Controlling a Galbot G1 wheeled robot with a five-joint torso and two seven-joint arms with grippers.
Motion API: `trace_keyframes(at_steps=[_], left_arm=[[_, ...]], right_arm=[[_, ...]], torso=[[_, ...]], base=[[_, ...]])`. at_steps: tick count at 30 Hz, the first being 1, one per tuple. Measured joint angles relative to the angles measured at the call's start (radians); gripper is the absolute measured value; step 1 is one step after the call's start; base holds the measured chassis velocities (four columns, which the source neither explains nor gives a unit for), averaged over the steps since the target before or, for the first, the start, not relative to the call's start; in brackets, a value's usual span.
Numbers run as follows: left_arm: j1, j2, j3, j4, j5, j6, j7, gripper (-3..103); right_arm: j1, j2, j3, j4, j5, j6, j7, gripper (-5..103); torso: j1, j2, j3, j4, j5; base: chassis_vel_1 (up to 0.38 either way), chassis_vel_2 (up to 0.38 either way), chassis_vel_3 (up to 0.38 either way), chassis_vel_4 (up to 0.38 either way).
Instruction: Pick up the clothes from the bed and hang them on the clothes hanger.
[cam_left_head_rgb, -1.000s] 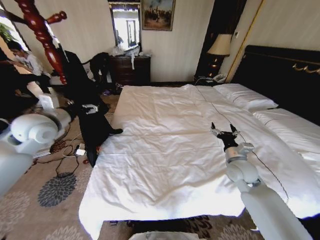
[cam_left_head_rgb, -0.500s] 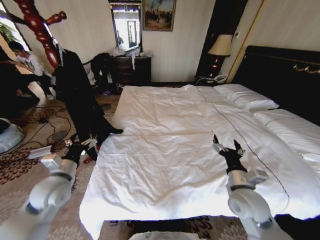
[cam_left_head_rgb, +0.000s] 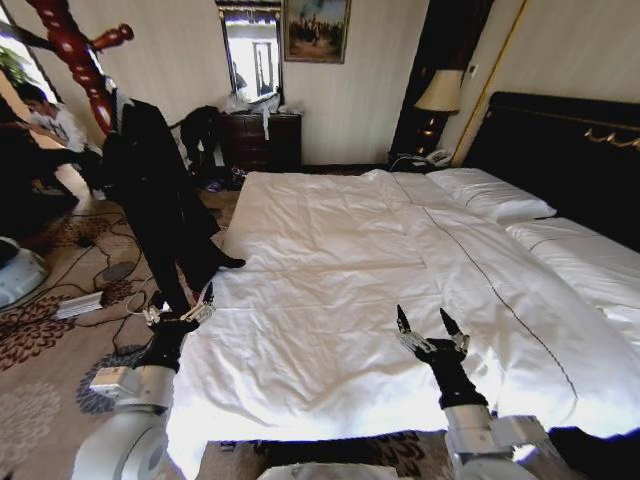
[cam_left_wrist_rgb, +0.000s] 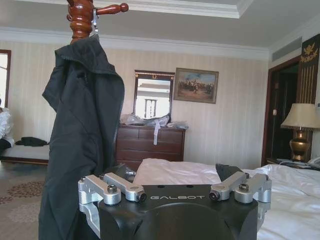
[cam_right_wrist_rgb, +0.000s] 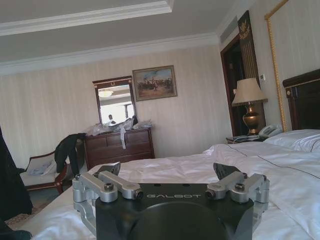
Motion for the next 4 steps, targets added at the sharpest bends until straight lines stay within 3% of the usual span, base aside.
trace_keyframes(at_steps=[4], left_arm=[[-0.002,0.003,0.001,0.000,-0.003,0.001,0.000,100]], right_arm=[[0.003,-0.001,0.000,0.000,0.000,-0.002,0.002,100]], torso=[[0.000,0.000,0.000,0.0000,0.0000]], base=[[0.000,0.000,0.000,0.000]])
